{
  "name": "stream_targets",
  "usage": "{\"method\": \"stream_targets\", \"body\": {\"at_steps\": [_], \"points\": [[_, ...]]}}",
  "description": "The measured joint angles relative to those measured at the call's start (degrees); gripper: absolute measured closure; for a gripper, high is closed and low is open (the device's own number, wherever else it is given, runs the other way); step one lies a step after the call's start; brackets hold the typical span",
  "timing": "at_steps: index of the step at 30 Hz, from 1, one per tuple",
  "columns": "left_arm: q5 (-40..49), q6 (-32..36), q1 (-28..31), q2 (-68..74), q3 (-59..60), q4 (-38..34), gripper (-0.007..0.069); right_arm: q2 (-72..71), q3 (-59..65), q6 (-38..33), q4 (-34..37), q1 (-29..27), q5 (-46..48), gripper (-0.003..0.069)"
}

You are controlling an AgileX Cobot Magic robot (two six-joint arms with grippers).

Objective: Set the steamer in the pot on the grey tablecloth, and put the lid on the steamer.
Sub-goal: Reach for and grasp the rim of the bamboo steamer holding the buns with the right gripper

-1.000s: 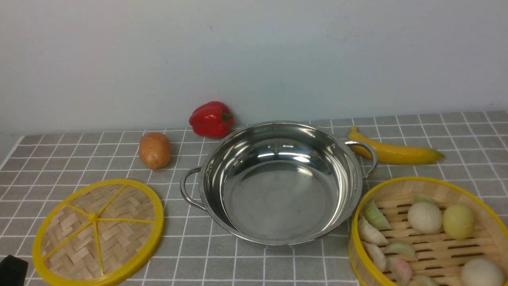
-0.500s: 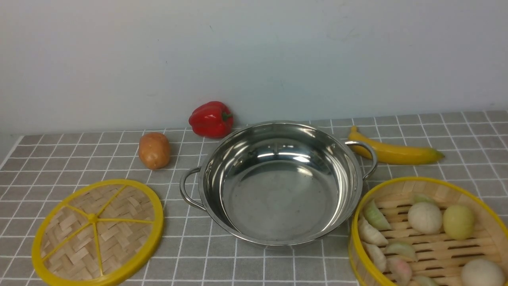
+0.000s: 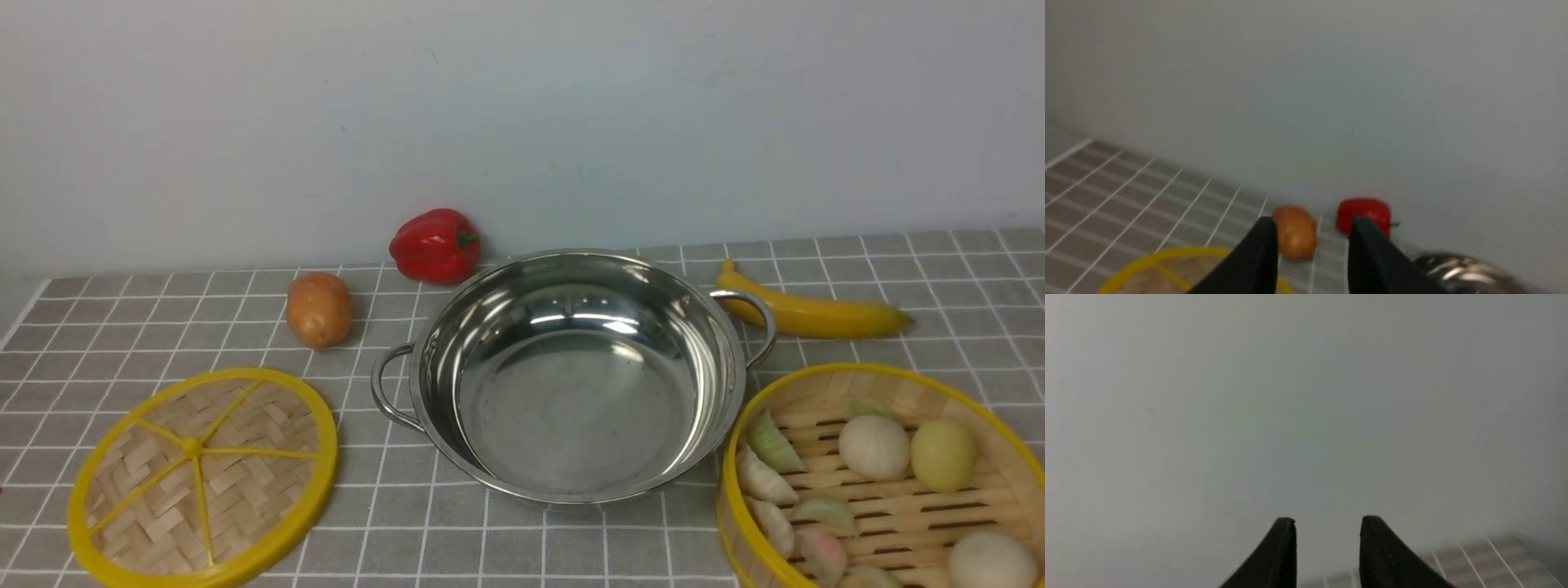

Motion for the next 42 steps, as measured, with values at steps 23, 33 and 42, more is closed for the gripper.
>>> {"method": "stream_targets", "body": {"at_steps": [23, 33, 42], "points": [[33.50, 34.97, 0.00, 47.78, -26.75, -11.03, 0.0382, 54.08, -10.81, -20.35, 8.10, 0.00, 27.23, 0.0419], [33.32, 35.01, 0.00, 50.17, -26.81, -11.05, 0.0382, 58.59, -10.84, -20.66, 7.38, 0.00, 24.52, 0.0419], [32.94, 35.01, 0.00, 50.17, -26.81, -11.05, 0.0382, 64.74, -10.28, -20.35, 6.22, 0.00, 20.91, 0.0419]]}}
